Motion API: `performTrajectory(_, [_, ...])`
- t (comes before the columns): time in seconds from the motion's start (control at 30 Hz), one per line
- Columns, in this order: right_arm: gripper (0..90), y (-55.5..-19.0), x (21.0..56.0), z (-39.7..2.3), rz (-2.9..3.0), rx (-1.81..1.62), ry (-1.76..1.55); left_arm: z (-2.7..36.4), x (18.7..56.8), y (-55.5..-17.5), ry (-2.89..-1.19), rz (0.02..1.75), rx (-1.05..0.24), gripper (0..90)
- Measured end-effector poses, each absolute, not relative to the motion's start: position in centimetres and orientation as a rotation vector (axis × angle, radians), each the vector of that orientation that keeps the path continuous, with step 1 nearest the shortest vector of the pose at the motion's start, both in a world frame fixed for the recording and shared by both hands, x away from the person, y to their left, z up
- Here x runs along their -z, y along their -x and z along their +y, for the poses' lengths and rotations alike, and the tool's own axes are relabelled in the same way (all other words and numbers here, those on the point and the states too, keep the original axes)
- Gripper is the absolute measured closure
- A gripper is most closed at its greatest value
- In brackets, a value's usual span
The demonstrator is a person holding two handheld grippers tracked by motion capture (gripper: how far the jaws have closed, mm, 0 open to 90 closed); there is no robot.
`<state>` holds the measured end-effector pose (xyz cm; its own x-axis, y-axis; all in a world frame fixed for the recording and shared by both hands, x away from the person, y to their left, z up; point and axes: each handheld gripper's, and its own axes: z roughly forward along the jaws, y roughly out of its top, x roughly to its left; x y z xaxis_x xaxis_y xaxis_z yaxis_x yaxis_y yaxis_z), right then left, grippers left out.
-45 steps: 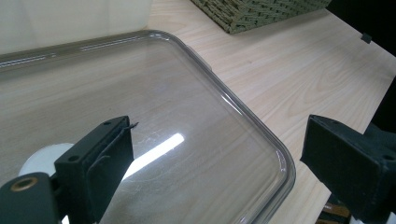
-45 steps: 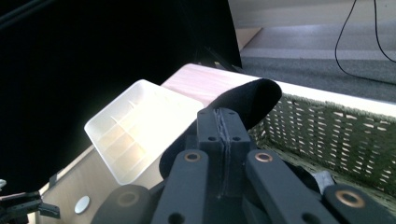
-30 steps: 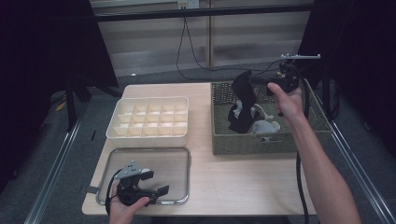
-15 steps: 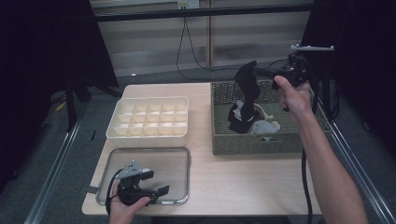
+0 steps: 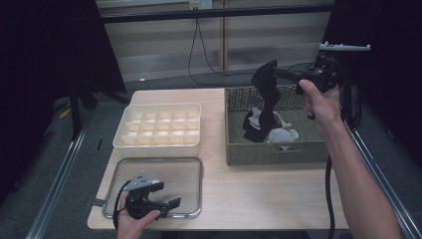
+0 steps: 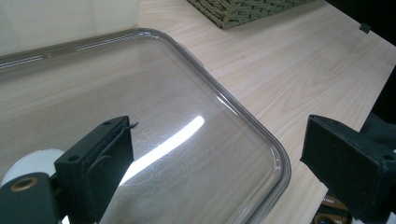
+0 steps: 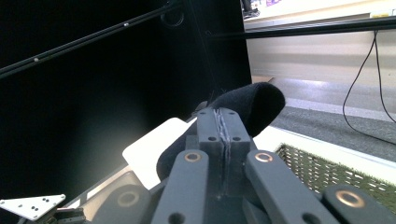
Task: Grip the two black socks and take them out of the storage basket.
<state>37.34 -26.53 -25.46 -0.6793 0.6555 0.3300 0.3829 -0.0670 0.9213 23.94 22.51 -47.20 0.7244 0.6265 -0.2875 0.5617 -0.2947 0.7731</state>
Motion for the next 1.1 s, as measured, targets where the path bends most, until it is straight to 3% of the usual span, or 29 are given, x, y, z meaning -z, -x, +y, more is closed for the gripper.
performTrajectory(0.7, [89.0, -29.9, 23.5, -27.7, 1.981, -1.833, -1.043, 22.7, 47.1, -23.7, -1.976, 0.922, -0.099, 8.7])
performTrajectory(1.1, [89.0, -24.9, 26.0, -28.0, 1.987, -1.827, -1.049, 22.3, 46.8, -23.1, -1.967, 0.894, -0.135, 11.7])
